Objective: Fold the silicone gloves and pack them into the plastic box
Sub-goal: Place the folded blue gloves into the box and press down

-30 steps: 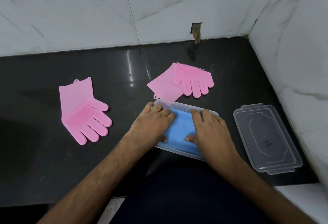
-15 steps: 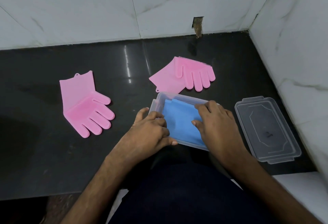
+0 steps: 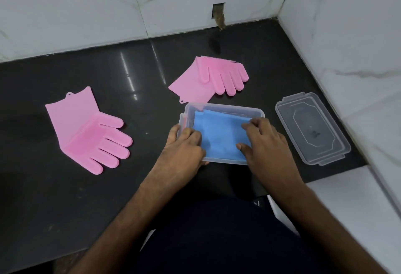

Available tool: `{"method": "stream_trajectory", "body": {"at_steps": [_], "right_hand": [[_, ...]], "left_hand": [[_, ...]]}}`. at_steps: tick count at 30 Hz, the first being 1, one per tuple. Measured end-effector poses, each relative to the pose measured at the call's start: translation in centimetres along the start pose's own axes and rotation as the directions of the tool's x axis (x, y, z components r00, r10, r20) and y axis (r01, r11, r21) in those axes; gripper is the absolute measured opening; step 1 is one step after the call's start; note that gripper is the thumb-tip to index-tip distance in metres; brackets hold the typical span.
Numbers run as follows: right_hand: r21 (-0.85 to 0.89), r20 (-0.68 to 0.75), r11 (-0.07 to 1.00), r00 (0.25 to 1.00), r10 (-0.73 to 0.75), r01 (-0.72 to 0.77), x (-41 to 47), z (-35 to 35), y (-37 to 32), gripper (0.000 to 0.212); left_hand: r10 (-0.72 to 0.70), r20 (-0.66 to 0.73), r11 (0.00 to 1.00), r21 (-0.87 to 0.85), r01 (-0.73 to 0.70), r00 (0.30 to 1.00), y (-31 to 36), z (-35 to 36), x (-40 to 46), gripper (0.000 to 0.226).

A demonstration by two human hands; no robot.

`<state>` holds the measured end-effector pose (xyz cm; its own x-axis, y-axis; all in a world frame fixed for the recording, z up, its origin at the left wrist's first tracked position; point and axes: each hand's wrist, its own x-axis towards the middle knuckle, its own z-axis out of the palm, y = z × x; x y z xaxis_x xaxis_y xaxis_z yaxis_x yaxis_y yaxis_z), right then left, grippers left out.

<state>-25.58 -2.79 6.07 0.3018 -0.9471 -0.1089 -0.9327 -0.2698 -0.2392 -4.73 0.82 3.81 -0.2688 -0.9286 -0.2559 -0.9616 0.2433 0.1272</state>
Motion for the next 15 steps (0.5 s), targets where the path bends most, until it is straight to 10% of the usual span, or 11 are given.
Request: {"method": "stream_trajectory", "body": {"at_steps": [15], "right_hand": [[0.278, -0.013, 0.934, 0.972, 0.236, -0.223, 0.9, -0.3, 2.2, 0.063]], "left_hand": [[0.007, -0.208, 0.999, 0.044, 0.003, 0.978, 0.5, -0.2, 0.6, 0.026]]}}
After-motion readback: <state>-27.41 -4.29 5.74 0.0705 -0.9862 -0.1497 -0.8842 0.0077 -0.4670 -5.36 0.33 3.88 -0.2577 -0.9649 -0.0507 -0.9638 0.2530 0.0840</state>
